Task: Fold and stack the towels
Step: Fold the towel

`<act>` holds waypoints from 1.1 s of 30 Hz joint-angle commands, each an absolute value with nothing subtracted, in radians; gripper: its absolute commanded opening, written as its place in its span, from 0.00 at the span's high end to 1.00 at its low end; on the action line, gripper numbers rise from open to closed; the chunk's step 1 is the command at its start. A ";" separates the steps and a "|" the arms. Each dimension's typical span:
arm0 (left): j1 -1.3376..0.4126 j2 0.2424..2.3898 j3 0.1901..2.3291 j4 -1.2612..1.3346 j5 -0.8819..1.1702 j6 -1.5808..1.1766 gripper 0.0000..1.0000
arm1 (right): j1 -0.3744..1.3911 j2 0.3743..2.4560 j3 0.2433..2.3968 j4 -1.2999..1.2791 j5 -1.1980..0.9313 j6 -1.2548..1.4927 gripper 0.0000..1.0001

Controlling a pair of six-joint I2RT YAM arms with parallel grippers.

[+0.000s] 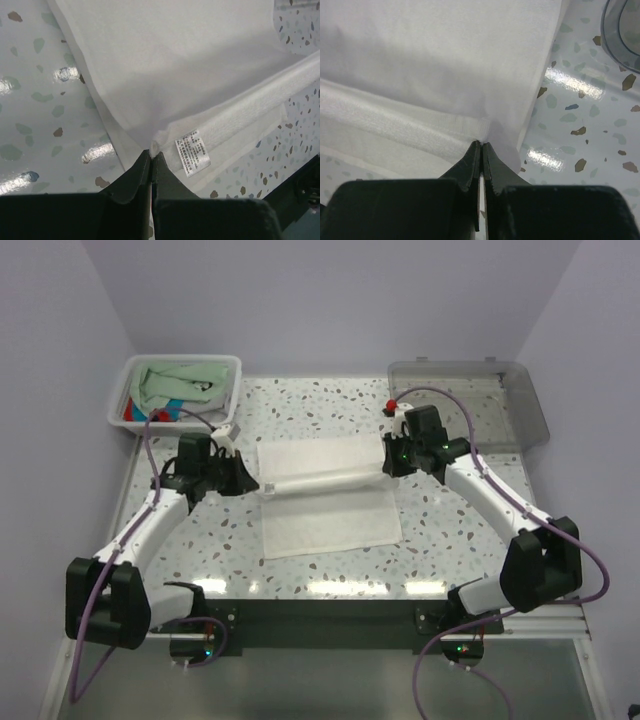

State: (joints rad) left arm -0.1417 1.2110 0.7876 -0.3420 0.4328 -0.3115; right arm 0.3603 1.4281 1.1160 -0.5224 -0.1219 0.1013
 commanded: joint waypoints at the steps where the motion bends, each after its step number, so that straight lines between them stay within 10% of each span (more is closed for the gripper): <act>1: -0.132 1.207 0.753 -0.385 0.374 -0.347 1.00 | 0.342 1.400 1.103 -0.529 -0.002 0.097 1.00; 33: -0.172 1.417 0.637 -0.374 0.230 -0.428 1.00 | 0.334 1.715 1.063 -0.591 -0.009 0.222 1.00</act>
State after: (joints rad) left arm -0.1848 1.4055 0.6537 -0.3531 0.3664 -0.4393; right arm 0.3664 1.6947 1.0580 -0.5545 -0.1490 0.2314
